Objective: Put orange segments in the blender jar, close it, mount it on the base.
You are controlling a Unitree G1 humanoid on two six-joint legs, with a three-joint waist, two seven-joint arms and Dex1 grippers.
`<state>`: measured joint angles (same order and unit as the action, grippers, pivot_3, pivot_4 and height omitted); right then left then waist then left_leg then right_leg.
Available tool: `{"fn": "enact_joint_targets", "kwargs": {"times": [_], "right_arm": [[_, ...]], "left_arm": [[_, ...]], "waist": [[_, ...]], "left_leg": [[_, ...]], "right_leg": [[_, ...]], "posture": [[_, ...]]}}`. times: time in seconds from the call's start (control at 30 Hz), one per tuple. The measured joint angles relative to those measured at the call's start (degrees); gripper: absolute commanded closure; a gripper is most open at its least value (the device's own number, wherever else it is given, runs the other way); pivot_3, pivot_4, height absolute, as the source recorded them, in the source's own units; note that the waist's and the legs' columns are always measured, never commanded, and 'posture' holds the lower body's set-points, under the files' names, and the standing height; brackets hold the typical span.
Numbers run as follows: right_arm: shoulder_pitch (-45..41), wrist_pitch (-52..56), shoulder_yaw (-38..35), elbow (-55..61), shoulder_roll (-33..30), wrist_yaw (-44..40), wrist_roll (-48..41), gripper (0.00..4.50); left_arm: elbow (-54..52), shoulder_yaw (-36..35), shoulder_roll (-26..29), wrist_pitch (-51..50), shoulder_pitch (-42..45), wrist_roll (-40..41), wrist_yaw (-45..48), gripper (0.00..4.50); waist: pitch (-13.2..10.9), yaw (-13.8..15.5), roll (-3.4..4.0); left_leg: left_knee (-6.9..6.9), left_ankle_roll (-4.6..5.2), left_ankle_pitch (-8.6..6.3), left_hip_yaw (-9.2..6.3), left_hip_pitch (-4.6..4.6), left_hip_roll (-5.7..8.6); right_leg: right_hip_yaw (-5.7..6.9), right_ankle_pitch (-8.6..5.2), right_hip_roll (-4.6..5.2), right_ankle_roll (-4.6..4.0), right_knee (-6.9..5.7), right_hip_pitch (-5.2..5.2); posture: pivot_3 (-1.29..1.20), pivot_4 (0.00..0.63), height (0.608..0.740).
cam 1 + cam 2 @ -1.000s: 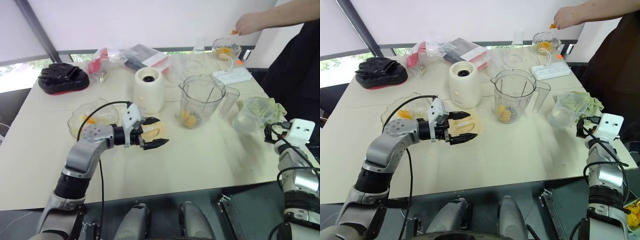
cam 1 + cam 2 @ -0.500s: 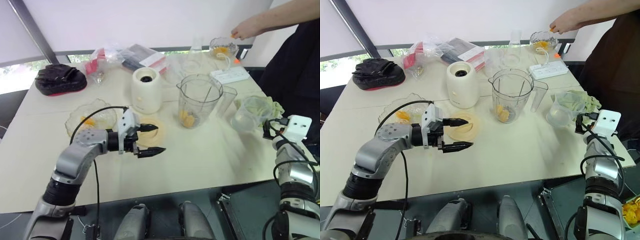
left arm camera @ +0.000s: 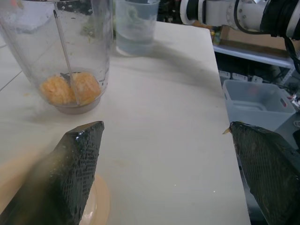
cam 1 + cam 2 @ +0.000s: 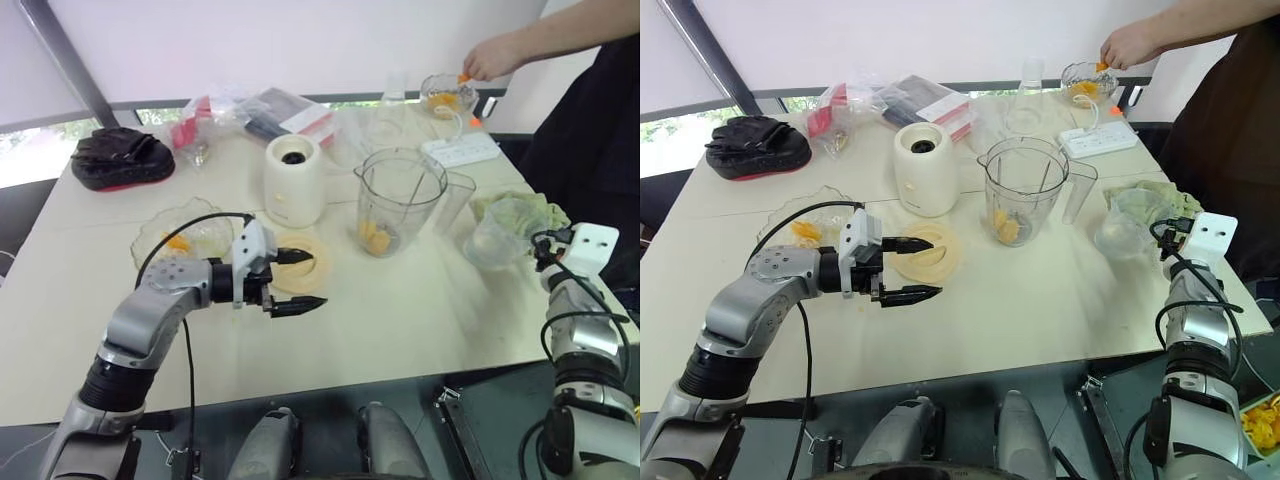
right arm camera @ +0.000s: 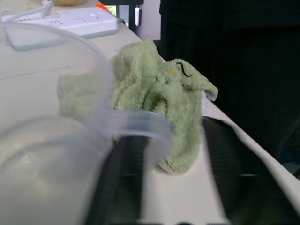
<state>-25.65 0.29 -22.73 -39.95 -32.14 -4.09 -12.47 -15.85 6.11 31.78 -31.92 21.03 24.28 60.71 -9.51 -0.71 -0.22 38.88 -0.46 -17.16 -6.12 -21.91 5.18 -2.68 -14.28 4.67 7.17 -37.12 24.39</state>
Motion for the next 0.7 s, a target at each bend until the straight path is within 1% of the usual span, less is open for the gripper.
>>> {"fn": "enact_joint_targets", "kwargs": {"times": [0.03, 0.17, 0.4, 0.57, 0.7], "right_arm": [[-0.14, -0.48, 0.00, -0.17, 0.01, -0.25, -0.08, 4.47], [-1.43, -1.79, 0.01, -0.21, 0.00, -0.65, -0.08, 4.47], [-0.13, -1.88, -0.33, 1.71, 0.92, -0.23, -0.36, 4.47], [1.21, 0.68, -0.75, 7.75, 2.89, 1.47, -1.57, 4.47], [1.89, 5.02, -0.88, 16.55, 5.57, 4.03, -3.46, 4.47]], "left_arm": [[0.00, 0.04, 0.02, 0.05, -0.01, -0.02, -0.01, 0.00], [0.02, 0.59, 0.14, 0.25, -0.08, -0.04, -0.03, 0.00], [0.29, 1.16, 0.65, 1.29, -0.11, -0.10, -0.42, 0.00], [1.36, 1.46, 0.82, 1.50, -0.02, -0.09, -0.57, 0.00], [1.76, 1.56, 0.84, 2.10, 0.26, -0.10, -0.53, 0.00]], "waist": [[0.00, -0.01, 0.00], [0.00, 0.17, 0.01], [0.00, -0.03, 0.01], [-0.03, -0.09, 0.06], [-0.13, -0.11, 0.25]], "left_leg": [[0.00, 0.00, 0.00, 0.01, 0.00, 0.00], [0.00, 0.00, 0.00, -0.04, 0.01, 0.00], [-0.01, 0.00, 0.00, -0.03, 0.01, 0.00], [-0.02, 0.00, 0.00, -0.03, 0.00, 0.00], [-0.05, 0.00, 0.00, -0.02, -0.04, -0.01]], "right_leg": [[0.00, 0.00, 0.00, 0.00, 0.01, 0.00], [0.01, 0.00, 0.00, 0.00, 0.01, -0.04], [0.00, 0.00, -0.01, 0.00, 0.03, -0.04], [0.00, 0.00, 0.00, 0.00, 0.03, -0.01], [-0.02, 0.00, 0.00, 0.00, 0.01, 0.09]], "posture": [[0.00, 0.150, 0.740], [0.00, 0.150, 0.740], [0.00, 0.150, 0.740], [0.00, 0.150, 0.740], [0.00, 0.150, 0.740]]}}
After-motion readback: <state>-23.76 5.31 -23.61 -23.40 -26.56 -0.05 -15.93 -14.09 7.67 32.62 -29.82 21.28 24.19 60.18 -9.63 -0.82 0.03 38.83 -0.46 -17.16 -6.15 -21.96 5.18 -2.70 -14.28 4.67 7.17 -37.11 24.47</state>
